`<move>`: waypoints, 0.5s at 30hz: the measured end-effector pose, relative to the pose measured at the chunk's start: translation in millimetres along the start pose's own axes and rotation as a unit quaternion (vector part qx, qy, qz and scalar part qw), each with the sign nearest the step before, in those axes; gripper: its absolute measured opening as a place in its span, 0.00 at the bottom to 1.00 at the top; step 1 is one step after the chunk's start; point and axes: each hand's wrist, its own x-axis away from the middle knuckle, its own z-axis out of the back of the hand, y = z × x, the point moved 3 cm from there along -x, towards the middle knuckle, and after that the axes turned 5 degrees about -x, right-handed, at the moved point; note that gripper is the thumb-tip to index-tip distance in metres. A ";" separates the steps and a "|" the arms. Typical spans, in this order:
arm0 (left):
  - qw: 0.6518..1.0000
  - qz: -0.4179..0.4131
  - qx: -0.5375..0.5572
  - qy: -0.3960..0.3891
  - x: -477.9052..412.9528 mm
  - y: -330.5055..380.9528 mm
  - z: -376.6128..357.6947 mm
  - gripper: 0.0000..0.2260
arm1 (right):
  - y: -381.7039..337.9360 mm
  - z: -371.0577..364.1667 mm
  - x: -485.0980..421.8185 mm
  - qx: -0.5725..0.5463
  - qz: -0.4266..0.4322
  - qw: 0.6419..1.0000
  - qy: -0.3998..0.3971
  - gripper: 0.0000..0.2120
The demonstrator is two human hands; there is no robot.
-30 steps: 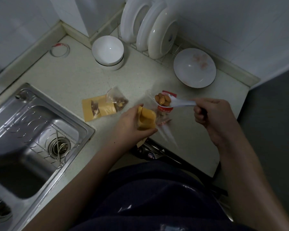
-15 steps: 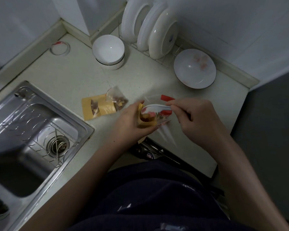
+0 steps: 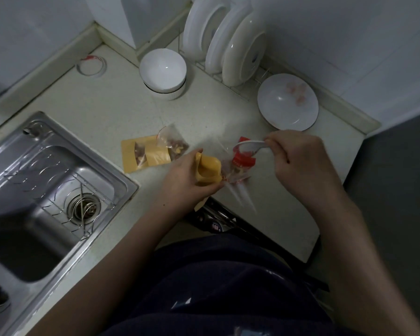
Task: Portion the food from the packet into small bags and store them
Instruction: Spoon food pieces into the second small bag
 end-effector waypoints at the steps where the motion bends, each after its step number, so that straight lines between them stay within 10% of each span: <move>1: 1.000 0.002 0.000 0.002 -0.3 -0.9 0.1 0.41 | 0.2 -8.3 -4.0 0.015 0.005 0.999 -0.040 0.09; 15: 1.000 0.026 -0.011 0.006 -1.3 -19.0 0.3 0.41 | 15.2 -90.9 -64.4 0.269 0.033 0.890 -0.367 0.10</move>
